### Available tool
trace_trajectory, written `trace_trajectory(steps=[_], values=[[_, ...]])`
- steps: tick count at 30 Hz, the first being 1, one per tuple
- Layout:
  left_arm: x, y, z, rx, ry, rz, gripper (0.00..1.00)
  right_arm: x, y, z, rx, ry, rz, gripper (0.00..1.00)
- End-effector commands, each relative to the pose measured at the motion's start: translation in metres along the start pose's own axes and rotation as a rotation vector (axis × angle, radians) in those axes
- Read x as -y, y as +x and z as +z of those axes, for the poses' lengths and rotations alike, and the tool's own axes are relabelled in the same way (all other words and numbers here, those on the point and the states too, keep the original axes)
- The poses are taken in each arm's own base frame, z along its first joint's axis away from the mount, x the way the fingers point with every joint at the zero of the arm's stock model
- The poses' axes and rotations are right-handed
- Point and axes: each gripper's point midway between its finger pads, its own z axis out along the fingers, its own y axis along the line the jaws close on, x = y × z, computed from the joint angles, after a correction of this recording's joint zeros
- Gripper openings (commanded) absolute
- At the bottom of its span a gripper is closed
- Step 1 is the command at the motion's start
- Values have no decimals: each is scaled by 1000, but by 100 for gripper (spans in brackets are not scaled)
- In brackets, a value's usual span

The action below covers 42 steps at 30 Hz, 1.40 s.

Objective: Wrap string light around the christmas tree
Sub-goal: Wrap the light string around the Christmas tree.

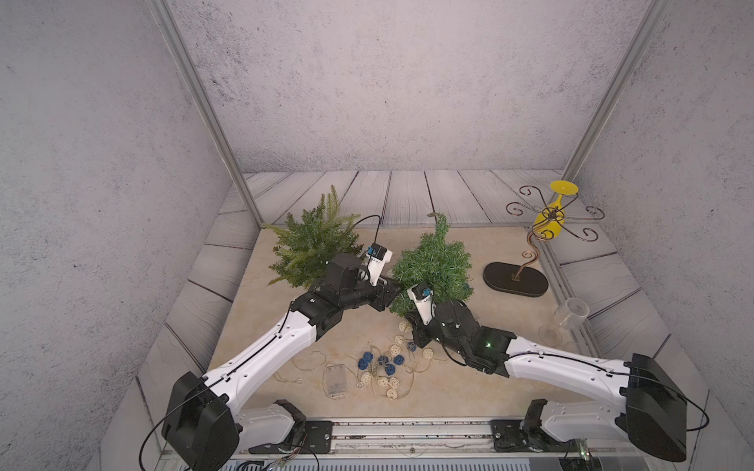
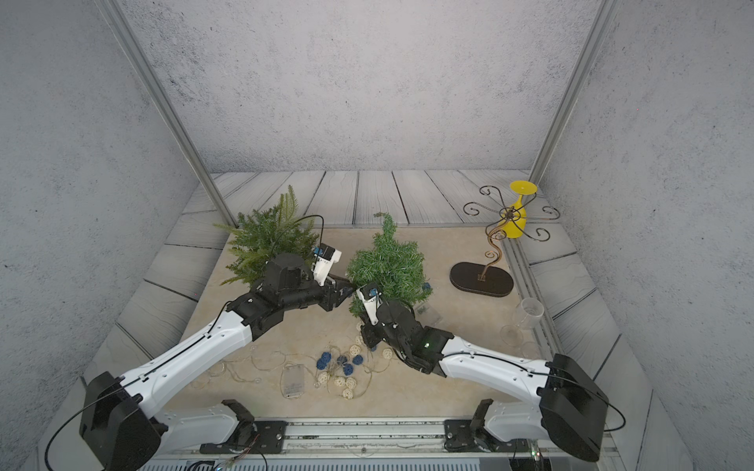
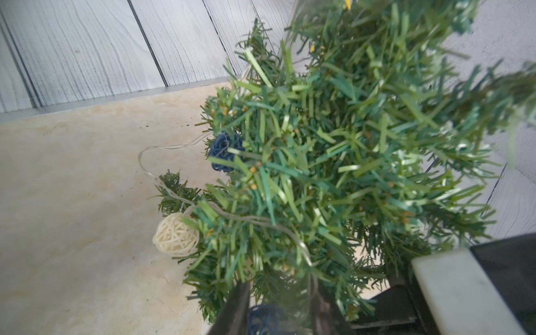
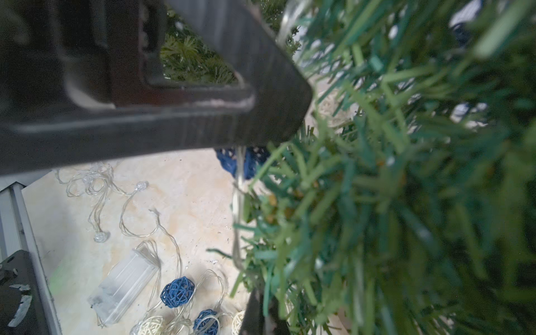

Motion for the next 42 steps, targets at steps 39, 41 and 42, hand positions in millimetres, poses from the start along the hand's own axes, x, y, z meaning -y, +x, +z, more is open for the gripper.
trace_trajectory(steps=[39,41,42], values=[[4,25,-6,43,39,-136,0,22,19,-47,46,54,23,4],[5,28,2,25,57,-144,0,25,26,-45,30,70,21,4],[7,28,3,24,73,-147,0,28,29,-43,23,83,22,4]])
